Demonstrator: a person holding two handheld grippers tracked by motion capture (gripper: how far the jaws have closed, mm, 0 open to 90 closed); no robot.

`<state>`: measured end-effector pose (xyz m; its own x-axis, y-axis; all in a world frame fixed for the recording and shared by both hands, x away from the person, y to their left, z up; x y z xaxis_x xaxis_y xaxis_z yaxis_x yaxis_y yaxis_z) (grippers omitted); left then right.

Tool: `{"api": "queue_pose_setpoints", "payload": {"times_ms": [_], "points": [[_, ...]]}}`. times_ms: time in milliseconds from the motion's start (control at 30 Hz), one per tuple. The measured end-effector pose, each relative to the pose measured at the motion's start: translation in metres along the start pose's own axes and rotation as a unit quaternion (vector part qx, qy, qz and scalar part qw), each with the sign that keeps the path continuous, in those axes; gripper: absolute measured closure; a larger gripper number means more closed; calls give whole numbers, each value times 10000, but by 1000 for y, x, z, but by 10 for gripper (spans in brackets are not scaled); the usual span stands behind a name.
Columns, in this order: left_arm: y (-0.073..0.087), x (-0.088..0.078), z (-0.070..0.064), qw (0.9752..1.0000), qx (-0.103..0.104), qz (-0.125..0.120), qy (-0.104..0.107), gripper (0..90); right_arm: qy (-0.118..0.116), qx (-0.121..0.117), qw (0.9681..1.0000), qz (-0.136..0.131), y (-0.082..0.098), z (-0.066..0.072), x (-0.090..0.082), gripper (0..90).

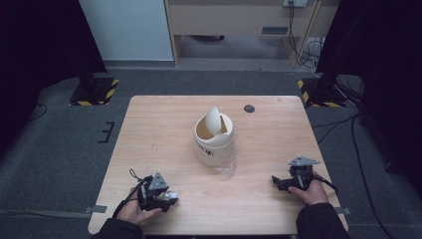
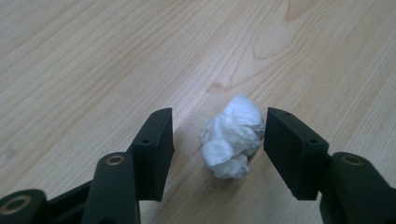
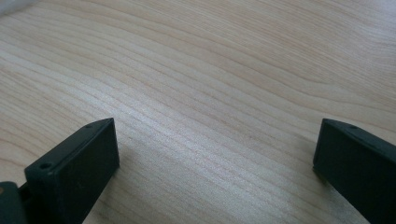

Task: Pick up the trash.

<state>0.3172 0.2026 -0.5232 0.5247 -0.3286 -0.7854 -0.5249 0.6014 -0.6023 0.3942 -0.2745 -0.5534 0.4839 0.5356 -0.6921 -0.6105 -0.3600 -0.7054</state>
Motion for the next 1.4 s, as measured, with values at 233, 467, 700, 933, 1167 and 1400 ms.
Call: {"api": "queue_pose_setpoints", "payload": {"times_ms": [233,467,700,933,1167,1400], "points": [[0,1,-3,9997,160,184,18,539,0,-1,10000,0,0,0,0,5],[0,0,-3,9995,173,254,10,628,1,-3,10000,0,0,0,0,5],[-1,-4,0,9999,30,100,13,643,0,-1,10000,0,0,0,0,5],[-6,-14,7,9987,-324,-402,-27,641,-2,-2,10000,0,0,0,0,5],[-11,-24,14,9929,-685,-965,-79,638,-1,-3,10000,0,0,0,0,5],[-15,-34,17,9851,-903,-1460,-75,638,-2,-4,10000,1,0,0,0,5]]}}
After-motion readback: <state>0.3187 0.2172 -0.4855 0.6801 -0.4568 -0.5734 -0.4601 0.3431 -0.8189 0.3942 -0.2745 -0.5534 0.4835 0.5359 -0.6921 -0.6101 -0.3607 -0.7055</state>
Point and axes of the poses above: each handheld gripper's, and its own axes: x roughly forward along the jaws, y roughly out of its underside, z roughly to its left, the point moved 2 cm from there along x, roughly forward along the jaws, and after that the axes turned 12 degrees about -y, right-handed, at the moved point
